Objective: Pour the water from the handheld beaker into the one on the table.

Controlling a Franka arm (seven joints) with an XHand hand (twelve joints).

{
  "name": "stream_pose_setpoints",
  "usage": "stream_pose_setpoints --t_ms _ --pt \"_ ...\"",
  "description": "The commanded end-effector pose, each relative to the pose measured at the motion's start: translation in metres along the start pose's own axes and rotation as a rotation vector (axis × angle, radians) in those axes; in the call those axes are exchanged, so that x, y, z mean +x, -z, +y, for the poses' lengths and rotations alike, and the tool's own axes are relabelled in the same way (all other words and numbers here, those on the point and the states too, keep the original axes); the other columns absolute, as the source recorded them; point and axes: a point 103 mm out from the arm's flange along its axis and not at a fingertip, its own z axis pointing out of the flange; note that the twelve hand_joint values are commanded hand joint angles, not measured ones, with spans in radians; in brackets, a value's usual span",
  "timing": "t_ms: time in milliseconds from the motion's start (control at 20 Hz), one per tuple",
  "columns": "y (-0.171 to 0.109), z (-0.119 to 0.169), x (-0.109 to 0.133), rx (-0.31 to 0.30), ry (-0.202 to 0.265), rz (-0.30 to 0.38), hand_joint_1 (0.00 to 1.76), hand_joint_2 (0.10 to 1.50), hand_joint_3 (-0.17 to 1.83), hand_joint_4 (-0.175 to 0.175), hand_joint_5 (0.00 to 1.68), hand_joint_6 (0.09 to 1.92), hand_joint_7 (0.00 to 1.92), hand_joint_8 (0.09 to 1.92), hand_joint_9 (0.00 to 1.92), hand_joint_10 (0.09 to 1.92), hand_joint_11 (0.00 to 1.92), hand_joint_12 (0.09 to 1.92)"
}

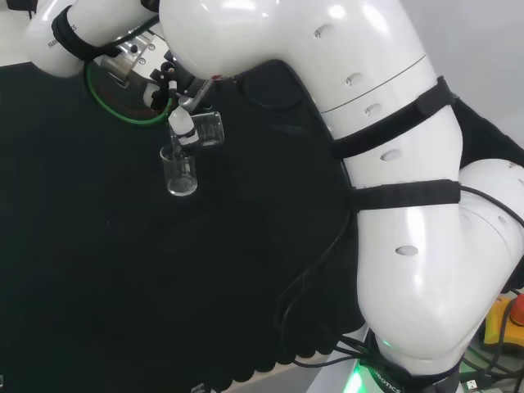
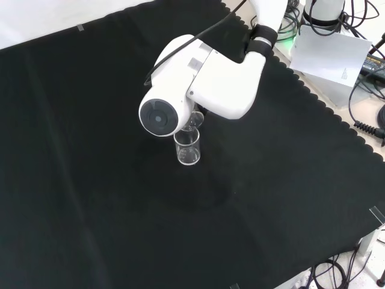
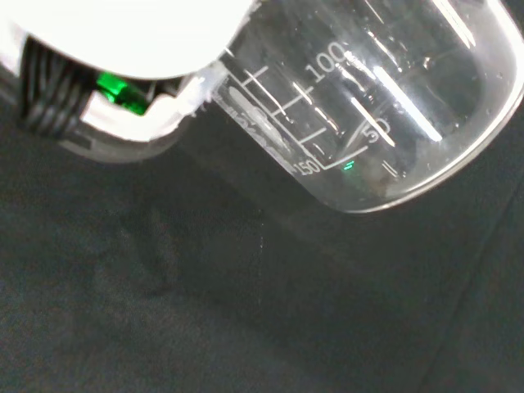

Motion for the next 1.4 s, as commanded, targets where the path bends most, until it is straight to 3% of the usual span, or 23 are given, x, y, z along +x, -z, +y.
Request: stream_pose_setpoints --t_ms 50,1400 --pt "0.0023 -0.0011 0.0023 0.007 -0.006 -0.014 1.15 0.61 0.71 0.175 1.33 0.59 1.68 0.09 1.58 0.09 1.19 0.84" --pt "0.0052 -0.0008 0.0035 0.053 -0.004 -0.045 1.15 0.61 0.71 0.175 1.33 0.59 1.68 0.09 1.58 0.09 1.19 0.84"
